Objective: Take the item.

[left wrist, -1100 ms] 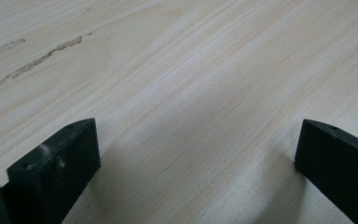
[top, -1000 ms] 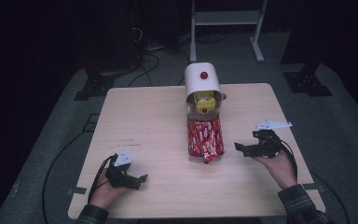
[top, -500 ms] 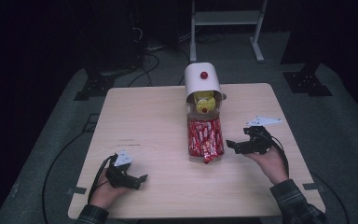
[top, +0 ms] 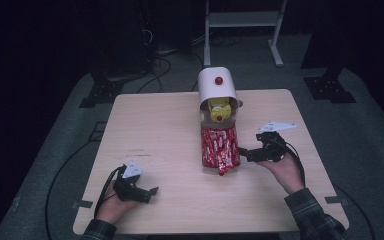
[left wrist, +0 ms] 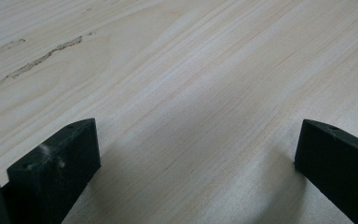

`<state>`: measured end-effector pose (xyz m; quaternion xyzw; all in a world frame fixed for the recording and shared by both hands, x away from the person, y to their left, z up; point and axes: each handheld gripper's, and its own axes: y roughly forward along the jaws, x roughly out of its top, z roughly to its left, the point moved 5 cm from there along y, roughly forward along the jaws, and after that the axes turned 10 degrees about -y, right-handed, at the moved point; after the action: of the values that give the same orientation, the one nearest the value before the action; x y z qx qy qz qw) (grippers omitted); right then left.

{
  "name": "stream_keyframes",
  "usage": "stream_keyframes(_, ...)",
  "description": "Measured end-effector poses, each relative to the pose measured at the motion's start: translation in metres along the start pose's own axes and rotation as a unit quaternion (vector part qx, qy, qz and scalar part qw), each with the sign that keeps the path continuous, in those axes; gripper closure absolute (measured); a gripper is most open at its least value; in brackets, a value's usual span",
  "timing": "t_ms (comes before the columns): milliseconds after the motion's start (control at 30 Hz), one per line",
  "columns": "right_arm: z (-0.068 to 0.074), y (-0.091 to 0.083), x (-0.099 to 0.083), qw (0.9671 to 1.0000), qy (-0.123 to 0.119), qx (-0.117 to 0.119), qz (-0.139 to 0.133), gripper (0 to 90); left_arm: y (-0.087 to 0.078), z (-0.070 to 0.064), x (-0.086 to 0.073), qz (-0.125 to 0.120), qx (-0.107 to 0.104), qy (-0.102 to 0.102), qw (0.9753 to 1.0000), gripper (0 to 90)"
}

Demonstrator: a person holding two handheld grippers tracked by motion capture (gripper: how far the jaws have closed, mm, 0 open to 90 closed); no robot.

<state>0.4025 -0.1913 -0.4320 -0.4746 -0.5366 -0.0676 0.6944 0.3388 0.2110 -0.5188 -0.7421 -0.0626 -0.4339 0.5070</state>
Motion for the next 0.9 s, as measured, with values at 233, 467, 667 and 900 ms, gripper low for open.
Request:
stream_keyframes(233, 0.004, 0.006, 0.001, 1.0000, -0.003, 0.005, 0.004, 5.9, 0.000, 0.000, 0.000, 0.000, 0.000, 0.000, 1.0000, 0.0)
stream_keyframes(467, 0.007, 0.011, 0.004, 0.9999, -0.003, 0.012, 0.001, 5.9, 0.000, 0.000, 0.000, 0.000, 0.000, 0.000, 1.0000, 0.0)
stream_keyframes(667, 0.014, 0.018, 0.007, 0.9998, -0.007, 0.018, -0.001, 6.1, 0.000, 0.000, 0.000, 0.000, 0.000, 0.000, 1.0000, 0.0)
stream_keyframes(900, 0.021, 0.024, 0.010, 0.9996, -0.015, 0.024, 0.001, 6.2, 0.000, 0.000, 0.000, -0.001, -0.001, -0.001, 1.0000, 0.0)
